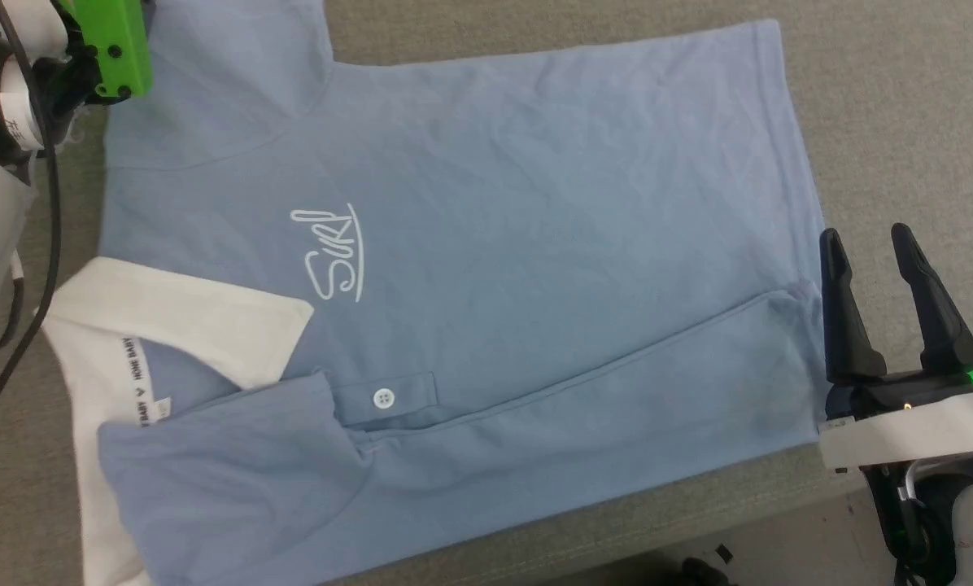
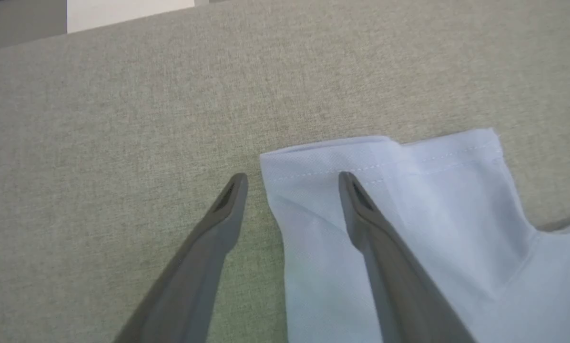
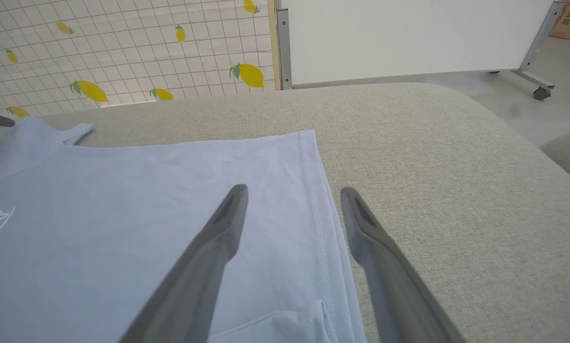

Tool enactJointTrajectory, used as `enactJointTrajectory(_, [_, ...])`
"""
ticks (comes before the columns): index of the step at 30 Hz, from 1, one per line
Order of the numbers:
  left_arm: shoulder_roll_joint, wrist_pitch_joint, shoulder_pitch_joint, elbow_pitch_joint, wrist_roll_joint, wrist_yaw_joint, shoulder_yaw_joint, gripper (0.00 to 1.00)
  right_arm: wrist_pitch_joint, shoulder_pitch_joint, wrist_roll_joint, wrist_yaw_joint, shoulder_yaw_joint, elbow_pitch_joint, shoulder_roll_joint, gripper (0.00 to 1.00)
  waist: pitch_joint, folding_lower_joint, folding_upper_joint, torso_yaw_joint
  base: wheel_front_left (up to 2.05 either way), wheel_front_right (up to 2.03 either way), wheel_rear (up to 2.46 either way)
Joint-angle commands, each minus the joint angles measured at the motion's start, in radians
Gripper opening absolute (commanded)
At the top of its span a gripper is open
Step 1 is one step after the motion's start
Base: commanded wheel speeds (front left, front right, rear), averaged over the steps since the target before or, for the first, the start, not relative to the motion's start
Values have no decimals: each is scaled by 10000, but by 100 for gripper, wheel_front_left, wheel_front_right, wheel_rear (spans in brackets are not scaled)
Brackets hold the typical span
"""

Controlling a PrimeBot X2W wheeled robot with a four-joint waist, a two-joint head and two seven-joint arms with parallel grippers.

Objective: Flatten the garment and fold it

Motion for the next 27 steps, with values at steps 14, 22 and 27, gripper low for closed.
enactJointTrajectory(14, [440, 890, -80, 135, 245, 155, -503, 100, -157, -55, -71, -17, -31, 112, 167, 100, 648, -2, -1, -283, 0, 0, 0])
enactJointTrajectory(22, [259, 156, 122, -86, 277, 140, -449, 0, -70, -40, -147, -17, -123, 83, 183, 100, 598, -2, -1, -150, 0, 0, 0])
enactJointTrajectory(27, [-21, -969, 319, 36, 606, 121, -533, 0, 95, 21, -219, -17, -332, 60, 153, 100, 189, -2, -1, 166, 0, 0, 0])
